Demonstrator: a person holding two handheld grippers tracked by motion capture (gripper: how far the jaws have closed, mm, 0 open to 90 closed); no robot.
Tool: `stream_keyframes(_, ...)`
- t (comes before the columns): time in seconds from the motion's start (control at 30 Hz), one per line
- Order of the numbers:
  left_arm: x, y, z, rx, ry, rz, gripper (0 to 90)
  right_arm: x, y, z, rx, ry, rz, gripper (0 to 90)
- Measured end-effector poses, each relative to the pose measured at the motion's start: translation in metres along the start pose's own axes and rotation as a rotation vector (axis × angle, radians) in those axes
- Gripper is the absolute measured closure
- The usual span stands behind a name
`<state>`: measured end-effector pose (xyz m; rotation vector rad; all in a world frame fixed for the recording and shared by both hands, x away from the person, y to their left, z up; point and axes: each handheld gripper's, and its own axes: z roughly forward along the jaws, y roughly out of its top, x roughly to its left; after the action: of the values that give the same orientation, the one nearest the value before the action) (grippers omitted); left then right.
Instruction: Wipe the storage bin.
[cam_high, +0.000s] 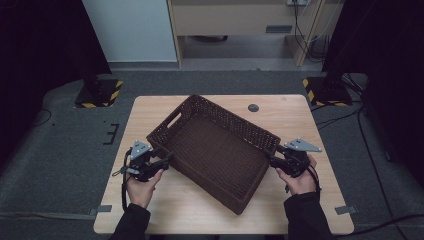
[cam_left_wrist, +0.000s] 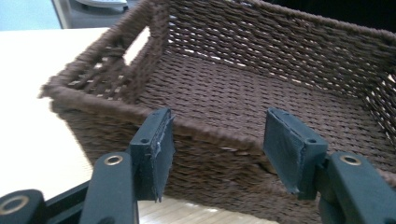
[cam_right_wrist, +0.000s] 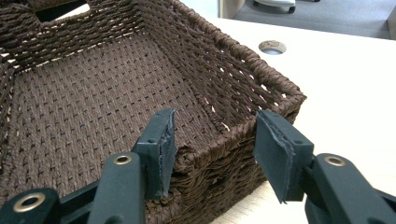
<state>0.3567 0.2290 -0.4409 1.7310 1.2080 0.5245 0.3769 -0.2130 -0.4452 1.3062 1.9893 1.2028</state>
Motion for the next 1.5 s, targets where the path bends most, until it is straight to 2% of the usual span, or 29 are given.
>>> stream_keyframes(0.1,0.0,0.0,0.002,-0.002,0.003,0.002,41.2,0.0,0.002,0.0,0.003,-0.004,-0.02,48.3)
stream_keyframes(0.23,0.003,0.001,0.004,-0.004,-0.009,-0.012,41.6,-0.002,0.004,0.001,-0.014,-0.028,-0.019,45.7)
stream_keyframes(0.33,0.0,0.003,0.008,-0.002,0.035,0.03,42.2,-0.003,0.005,0.004,-0.026,-0.059,-0.023,44.0)
stream_keyframes(0.4,-0.001,0.004,0.01,-0.003,0.049,0.037,42.2,-0.005,0.004,0.007,-0.013,-0.06,-0.023,43.2)
stream_keyframes(0.53,-0.001,0.005,0.008,0.004,0.046,0.025,42.2,-0.005,0.002,0.006,-0.016,-0.05,-0.001,44.7)
stream_keyframes(0.7,-0.009,0.003,0.003,0.008,0.038,0.013,40.0,-0.003,0.0,0.002,-0.009,-0.032,0.007,46.9)
stream_keyframes(0.9,-0.009,0.002,0.005,0.01,0.036,0.003,39.9,-0.001,0.003,-0.001,0.002,-0.037,-0.02,47.1)
stream_keyframes(0.97,-0.006,0.003,0.009,0.013,0.021,0.0,40.4,-0.002,0.005,-0.002,-0.007,-0.047,-0.027,46.9)
stream_keyframes(1.03,-0.006,0.004,0.011,0.011,0.032,0.018,41.2,-0.004,0.006,-0.002,-0.029,-0.067,-0.027,44.7)
stream_keyframes(1.13,-0.002,0.005,0.013,0.011,0.029,0.012,41.6,-0.007,0.005,0.0,-0.039,-0.099,-0.017,42.1)
stream_keyframes(1.23,0.0,0.006,0.013,0.01,0.025,0.012,41.5,-0.008,0.003,0.004,-0.028,-0.085,-0.008,41.4)
stream_keyframes(1.33,-0.004,0.006,0.01,0.01,0.035,0.022,41.6,-0.008,0.002,0.005,-0.024,-0.064,0.0,43.1)
stream_keyframes(1.43,-0.01,0.004,0.004,0.005,0.005,0.019,42.1,-0.008,0.0,0.004,-0.027,-0.054,0.017,42.8)
stream_keyframes(1.5,-0.013,0.003,0.001,0.005,-0.001,0.021,41.6,-0.008,0.0,0.003,-0.022,-0.047,0.028,42.5)
